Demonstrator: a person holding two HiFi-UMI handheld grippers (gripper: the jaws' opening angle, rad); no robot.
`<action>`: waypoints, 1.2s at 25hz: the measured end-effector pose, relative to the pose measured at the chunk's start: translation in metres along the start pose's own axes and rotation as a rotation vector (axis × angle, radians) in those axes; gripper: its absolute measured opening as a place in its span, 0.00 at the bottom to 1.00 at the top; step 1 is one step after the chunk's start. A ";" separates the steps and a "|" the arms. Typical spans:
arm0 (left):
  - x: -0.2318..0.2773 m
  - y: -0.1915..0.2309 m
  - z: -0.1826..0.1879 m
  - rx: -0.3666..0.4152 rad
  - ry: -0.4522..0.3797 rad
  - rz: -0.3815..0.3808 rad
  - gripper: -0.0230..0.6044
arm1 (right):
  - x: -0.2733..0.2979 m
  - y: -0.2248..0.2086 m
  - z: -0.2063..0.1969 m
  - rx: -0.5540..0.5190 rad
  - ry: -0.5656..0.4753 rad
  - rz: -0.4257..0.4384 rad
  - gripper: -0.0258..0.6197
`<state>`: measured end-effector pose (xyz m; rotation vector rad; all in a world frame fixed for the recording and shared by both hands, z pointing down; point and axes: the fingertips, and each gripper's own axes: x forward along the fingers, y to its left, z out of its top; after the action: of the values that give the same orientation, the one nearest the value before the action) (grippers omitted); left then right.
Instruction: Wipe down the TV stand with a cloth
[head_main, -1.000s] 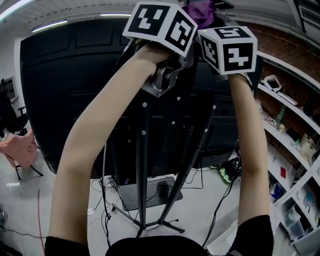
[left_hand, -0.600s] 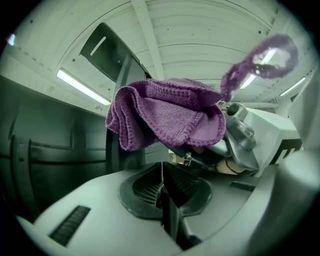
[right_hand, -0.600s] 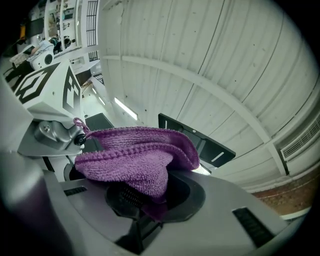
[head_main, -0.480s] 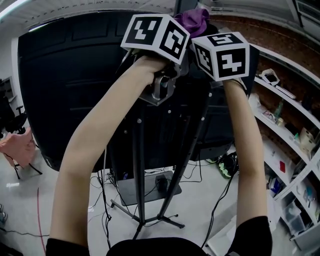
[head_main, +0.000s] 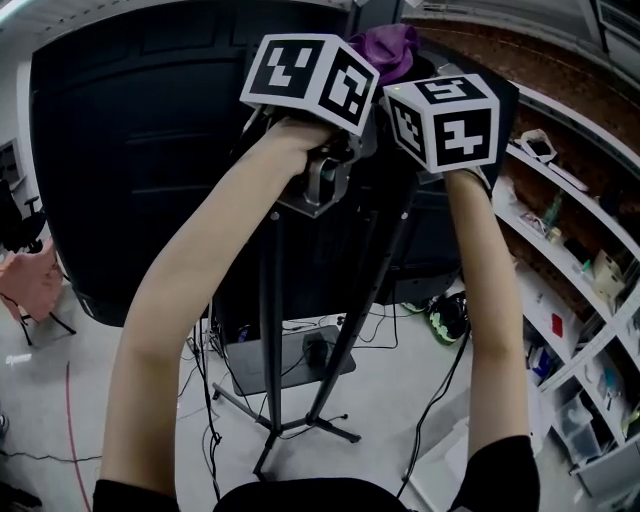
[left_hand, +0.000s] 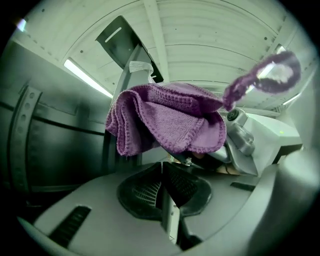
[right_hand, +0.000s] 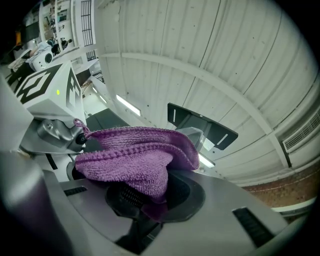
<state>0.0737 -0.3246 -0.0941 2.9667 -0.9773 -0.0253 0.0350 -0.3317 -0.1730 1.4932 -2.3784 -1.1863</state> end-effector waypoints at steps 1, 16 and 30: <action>0.000 -0.001 -0.003 -0.007 0.001 -0.004 0.05 | -0.001 0.003 -0.003 0.004 0.006 0.006 0.14; 0.000 -0.001 -0.056 -0.036 0.038 -0.011 0.05 | -0.012 0.033 -0.039 0.025 0.055 0.033 0.14; -0.002 -0.009 -0.095 -0.004 0.074 -0.007 0.05 | -0.029 0.061 -0.076 0.087 0.111 0.067 0.14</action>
<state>0.0793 -0.3150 0.0003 2.9442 -0.9575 0.0823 0.0403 -0.3378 -0.0712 1.4511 -2.4139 -0.9708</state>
